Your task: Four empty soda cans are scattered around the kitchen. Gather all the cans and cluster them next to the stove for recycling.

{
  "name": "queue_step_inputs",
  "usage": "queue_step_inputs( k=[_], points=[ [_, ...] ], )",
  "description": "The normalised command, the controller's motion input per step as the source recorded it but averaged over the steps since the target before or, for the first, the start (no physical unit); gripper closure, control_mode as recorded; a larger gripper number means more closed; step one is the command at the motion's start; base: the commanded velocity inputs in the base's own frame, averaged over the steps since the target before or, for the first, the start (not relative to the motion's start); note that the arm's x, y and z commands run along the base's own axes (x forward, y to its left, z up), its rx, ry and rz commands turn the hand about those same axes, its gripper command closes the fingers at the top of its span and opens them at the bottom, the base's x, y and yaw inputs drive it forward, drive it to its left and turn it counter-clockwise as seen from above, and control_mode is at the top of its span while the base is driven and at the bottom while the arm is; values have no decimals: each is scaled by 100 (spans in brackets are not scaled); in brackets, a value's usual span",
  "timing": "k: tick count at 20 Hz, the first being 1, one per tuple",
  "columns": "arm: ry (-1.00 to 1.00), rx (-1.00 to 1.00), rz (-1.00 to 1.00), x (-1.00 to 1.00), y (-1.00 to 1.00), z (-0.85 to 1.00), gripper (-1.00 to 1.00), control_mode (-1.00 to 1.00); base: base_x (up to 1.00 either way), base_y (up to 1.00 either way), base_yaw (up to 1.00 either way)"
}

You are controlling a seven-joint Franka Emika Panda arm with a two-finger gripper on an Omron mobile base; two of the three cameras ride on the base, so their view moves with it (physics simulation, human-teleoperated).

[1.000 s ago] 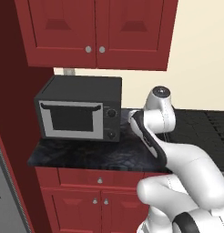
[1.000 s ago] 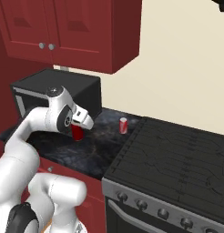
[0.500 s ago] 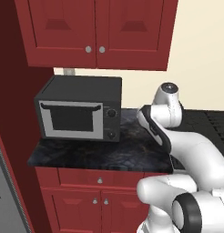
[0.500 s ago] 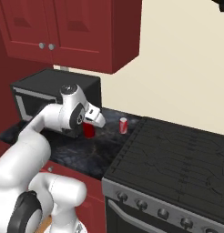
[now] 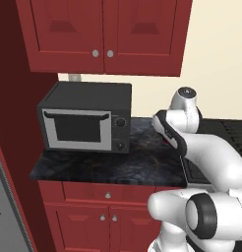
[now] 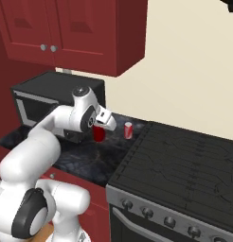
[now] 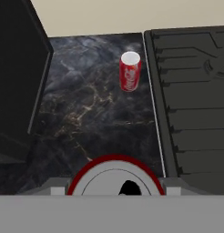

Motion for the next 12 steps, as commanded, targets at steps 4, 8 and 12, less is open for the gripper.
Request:
queue_step_inputs(
  k=[4,8,12],
  points=[
    [0,0,0,0,-19,-10,100,-100,0,0,0],
    [2,0,0,3,-16,-16,100,-100,0,0,0],
    [4,0,0,5,-15,-17,100,-100,0,0,0]
  ],
)
